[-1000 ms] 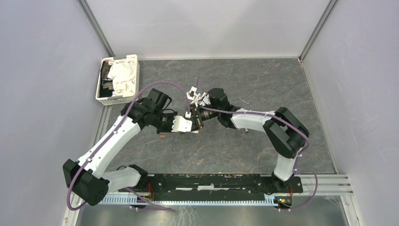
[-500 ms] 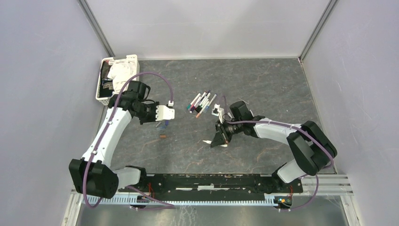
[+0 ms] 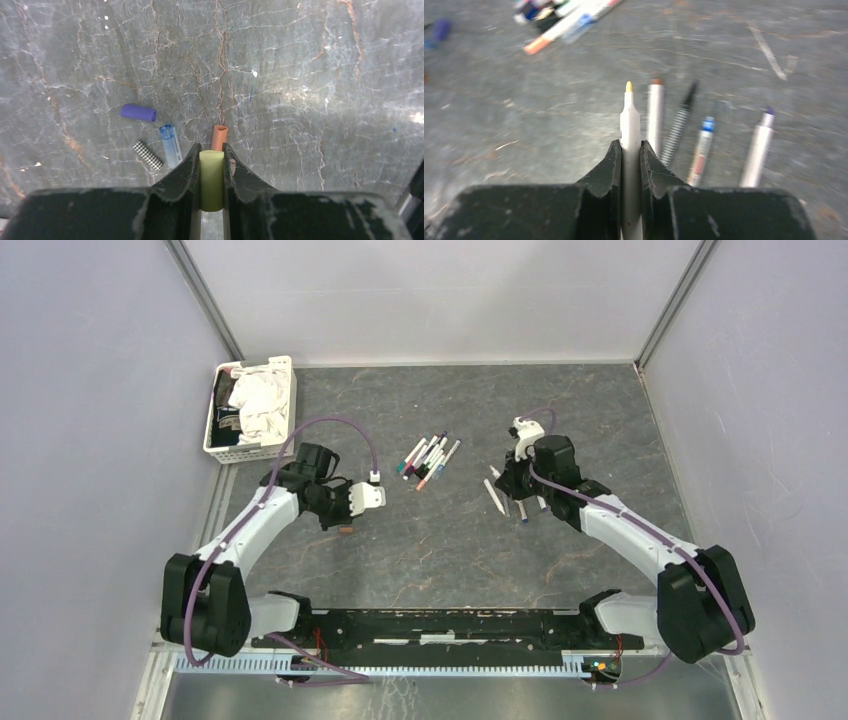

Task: Open the pen caps
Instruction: Place the pen cap at the center of the board, then place the pen at the center of the board, then adjust the pen at the center of the board.

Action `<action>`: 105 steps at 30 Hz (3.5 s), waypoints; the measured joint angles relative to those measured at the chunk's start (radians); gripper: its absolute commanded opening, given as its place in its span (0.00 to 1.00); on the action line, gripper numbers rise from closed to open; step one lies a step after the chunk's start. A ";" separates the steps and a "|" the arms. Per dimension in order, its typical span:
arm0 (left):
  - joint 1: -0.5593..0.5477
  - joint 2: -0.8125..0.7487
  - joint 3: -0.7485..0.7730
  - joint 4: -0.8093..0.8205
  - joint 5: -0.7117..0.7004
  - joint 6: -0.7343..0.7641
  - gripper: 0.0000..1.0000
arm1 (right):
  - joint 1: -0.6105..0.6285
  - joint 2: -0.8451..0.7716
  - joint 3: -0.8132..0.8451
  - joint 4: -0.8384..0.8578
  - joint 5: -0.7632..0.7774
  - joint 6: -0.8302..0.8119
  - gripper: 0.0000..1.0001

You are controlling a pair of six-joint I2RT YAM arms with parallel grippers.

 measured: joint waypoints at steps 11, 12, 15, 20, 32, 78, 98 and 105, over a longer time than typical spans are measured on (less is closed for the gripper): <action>-0.022 0.119 -0.057 0.234 -0.082 -0.144 0.36 | -0.043 0.088 -0.051 0.061 0.342 0.019 0.02; -0.022 0.124 -0.059 0.247 -0.087 -0.153 0.39 | -0.047 0.106 -0.051 0.068 0.354 0.019 0.03; -0.024 0.133 -0.063 0.265 -0.097 -0.172 0.47 | -0.053 0.147 -0.051 0.080 0.376 0.018 0.08; -0.024 0.133 -0.056 0.249 -0.092 -0.212 0.60 | -0.061 0.185 -0.056 0.087 0.396 0.014 0.19; -0.021 0.098 0.192 0.106 -0.008 -0.355 0.65 | -0.066 0.215 -0.061 0.088 0.407 0.004 0.37; 0.177 0.015 0.369 -0.117 0.042 -0.600 0.85 | 0.296 1.023 1.040 -0.145 0.336 0.208 0.51; 0.177 0.004 0.369 -0.118 0.059 -0.600 0.84 | 0.345 1.120 1.153 -0.168 0.321 0.236 0.20; 0.177 0.004 0.369 -0.118 0.059 -0.600 0.83 | 0.385 1.142 1.180 -0.160 0.327 0.205 0.05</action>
